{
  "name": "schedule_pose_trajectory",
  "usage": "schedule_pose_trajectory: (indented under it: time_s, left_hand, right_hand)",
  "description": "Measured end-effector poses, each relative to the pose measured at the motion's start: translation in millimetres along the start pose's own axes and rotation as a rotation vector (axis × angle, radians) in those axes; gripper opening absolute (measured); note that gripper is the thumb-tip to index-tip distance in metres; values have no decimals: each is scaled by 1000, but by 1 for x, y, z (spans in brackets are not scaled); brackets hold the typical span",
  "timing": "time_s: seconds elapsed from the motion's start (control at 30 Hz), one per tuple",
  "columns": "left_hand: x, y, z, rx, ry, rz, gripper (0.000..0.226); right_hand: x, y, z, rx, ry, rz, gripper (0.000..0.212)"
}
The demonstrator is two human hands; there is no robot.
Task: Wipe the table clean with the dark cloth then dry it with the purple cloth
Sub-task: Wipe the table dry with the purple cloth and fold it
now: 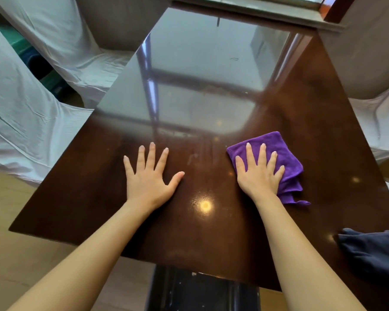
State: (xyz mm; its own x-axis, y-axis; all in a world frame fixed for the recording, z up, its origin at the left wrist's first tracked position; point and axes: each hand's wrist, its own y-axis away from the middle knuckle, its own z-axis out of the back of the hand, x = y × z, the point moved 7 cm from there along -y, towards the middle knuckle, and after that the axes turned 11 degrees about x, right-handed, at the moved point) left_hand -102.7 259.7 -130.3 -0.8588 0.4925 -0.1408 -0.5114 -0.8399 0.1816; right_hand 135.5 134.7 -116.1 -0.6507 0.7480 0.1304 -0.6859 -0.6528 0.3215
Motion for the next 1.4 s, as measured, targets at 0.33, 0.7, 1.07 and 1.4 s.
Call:
schedule_pose_trajectory:
  time_s: [0.33,0.7,1.07,1.4]
  left_hand:
    - [6,14,1,-49,4,-52,81]
    - [11,35,-2,-19,4,-74,81]
    - [25,62,-4,23,-16,-45,83]
    - [26,63,-6,21,-26,-10,85]
  right_hand:
    - [105,-12,-12,0,-41,117,57]
    - [164,2,-24,34,-13,348,53]
    - [115,49,-34,109,86,503,53]
    - [26,70,-29,62,93,497,60]
